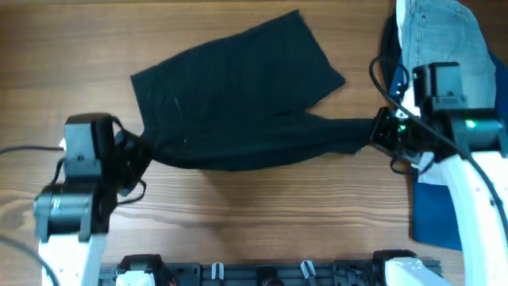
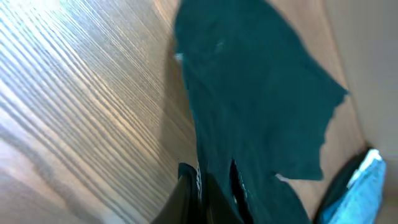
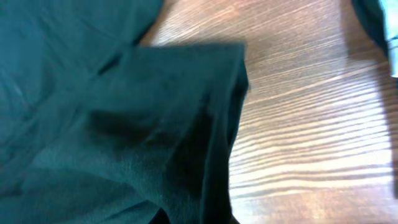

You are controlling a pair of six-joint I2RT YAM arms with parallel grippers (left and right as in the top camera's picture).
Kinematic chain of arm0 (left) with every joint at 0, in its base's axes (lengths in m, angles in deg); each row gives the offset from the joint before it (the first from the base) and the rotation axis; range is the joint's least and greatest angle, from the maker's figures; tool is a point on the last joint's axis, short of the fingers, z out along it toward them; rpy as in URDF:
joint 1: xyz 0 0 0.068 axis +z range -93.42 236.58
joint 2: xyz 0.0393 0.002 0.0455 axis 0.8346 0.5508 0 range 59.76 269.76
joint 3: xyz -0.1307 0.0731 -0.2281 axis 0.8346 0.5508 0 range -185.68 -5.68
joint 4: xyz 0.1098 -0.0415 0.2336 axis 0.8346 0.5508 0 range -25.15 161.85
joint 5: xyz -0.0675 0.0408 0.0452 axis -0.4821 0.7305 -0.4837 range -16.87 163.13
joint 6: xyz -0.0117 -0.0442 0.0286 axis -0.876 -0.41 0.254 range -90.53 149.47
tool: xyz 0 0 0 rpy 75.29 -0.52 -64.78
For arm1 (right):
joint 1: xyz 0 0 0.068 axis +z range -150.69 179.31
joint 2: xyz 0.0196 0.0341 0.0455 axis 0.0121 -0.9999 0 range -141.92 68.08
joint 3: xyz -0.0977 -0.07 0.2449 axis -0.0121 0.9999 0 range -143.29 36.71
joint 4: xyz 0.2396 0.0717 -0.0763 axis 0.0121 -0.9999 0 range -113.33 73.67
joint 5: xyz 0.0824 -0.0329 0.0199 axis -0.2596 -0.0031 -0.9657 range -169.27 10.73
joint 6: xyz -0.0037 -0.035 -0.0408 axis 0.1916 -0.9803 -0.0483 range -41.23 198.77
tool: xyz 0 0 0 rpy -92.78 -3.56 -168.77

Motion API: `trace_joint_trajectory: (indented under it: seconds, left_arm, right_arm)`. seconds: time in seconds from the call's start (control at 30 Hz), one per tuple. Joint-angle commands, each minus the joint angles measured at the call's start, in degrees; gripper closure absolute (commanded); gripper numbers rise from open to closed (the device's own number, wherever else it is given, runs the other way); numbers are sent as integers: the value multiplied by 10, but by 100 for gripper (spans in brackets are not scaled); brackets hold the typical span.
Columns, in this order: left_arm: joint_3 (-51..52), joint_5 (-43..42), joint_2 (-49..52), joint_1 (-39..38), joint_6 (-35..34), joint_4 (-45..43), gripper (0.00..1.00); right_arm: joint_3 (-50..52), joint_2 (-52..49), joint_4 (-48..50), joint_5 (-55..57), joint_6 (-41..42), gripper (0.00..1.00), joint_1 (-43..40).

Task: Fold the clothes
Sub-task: 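Lift the bottom edge with both grippers and fold it up over the top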

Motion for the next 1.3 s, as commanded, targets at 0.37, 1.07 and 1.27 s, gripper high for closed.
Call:
trace_joint_trajectory:
  seconds: [0.37, 1.07, 1.27]
  left_arm:
    - [-19, 97, -45, 7, -62, 117, 96]
    - [23, 304, 281, 7, -268, -104, 96]
    - [23, 327, 373, 14, -268, -192, 80]
  right_arm:
    - [-73, -37, 102, -14, -108, 96, -11]
    - [-73, -410, 652, -37, -129, 95, 148]
    - [-73, -450, 661, -20, -117, 87, 148]
